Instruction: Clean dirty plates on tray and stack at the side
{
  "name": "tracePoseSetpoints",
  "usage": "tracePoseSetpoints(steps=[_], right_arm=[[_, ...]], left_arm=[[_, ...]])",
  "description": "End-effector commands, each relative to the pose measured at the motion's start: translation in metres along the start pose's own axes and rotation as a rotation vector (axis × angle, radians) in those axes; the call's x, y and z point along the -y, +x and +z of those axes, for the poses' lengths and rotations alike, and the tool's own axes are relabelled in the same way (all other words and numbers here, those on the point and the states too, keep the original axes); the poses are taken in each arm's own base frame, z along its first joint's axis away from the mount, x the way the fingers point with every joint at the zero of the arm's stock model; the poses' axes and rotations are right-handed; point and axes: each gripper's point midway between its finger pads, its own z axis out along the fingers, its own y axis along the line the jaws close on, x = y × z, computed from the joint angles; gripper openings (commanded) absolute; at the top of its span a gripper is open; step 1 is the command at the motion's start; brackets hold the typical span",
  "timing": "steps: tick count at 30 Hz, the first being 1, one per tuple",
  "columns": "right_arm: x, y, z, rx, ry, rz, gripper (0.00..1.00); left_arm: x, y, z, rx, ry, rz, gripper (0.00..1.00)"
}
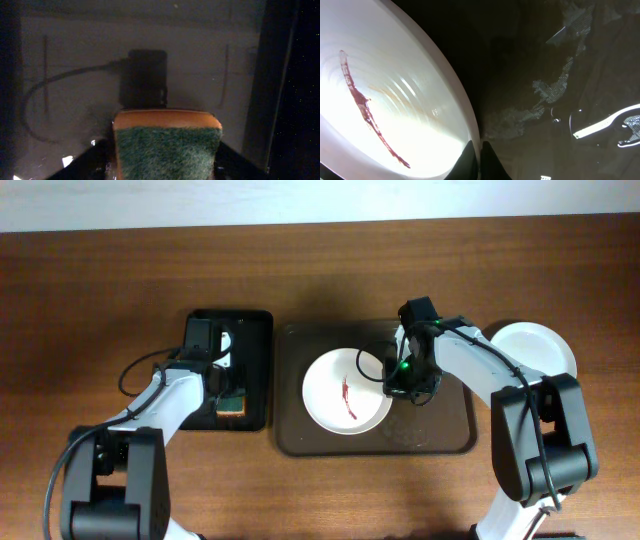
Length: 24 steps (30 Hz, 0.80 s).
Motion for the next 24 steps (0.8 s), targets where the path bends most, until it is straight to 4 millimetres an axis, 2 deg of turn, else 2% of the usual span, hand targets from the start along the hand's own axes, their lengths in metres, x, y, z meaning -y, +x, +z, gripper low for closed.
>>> tracePoseSetpoints(steps=[1, 2, 3, 9, 10, 11, 12, 13, 14, 19, 24], right_arm=[[-0.002, -0.001, -0.008, 0.026, 0.001, -0.018, 0.04], [-0.002, -0.001, -0.008, 0.026, 0.001, -0.018, 0.04], [-0.002, -0.001, -0.008, 0.026, 0.001, -0.018, 0.04], [-0.001, 0.000, -0.008, 0.022, 0.002, -0.017, 0.04], [-0.001, 0.000, -0.008, 0.022, 0.003, -0.017, 0.04], [-0.001, 0.000, -0.008, 0.022, 0.003, -0.017, 0.04], [-0.001, 0.000, -0.008, 0.022, 0.002, -0.017, 0.04], [-0.001, 0.000, -0.008, 0.022, 0.003, -0.017, 0.04], [-0.001, 0.001, -0.008, 0.021, 0.003, -0.017, 0.04], [-0.001, 0.001, -0.008, 0.021, 0.003, -0.017, 0.04], [-0.001, 0.001, -0.008, 0.020, 0.003, -0.016, 0.04]], left_arm=[[0.006, 0.004, 0.006, -0.011, 0.029, 0.007, 0.25], [0.006, 0.003, 0.006, -0.005, 0.031, 0.007, 0.05], [0.006, 0.001, 0.006, 0.001, 0.032, 0.008, 0.00], [0.004, -0.020, -0.001, 0.056, 0.022, 0.003, 0.00], [0.005, -0.023, -0.003, 0.062, 0.023, 0.002, 0.07], [0.005, -0.025, -0.003, 0.062, 0.023, 0.003, 0.32], [0.005, -0.023, -0.003, 0.053, 0.022, 0.002, 0.51], [0.004, -0.018, -0.003, 0.033, 0.019, 0.001, 0.60], [0.003, -0.013, -0.003, 0.016, 0.016, 0.000, 0.63], [-0.002, 0.019, -0.004, -0.116, -0.005, -0.009, 0.62], [-0.001, 0.014, -0.004, -0.092, -0.001, -0.007, 0.61]])
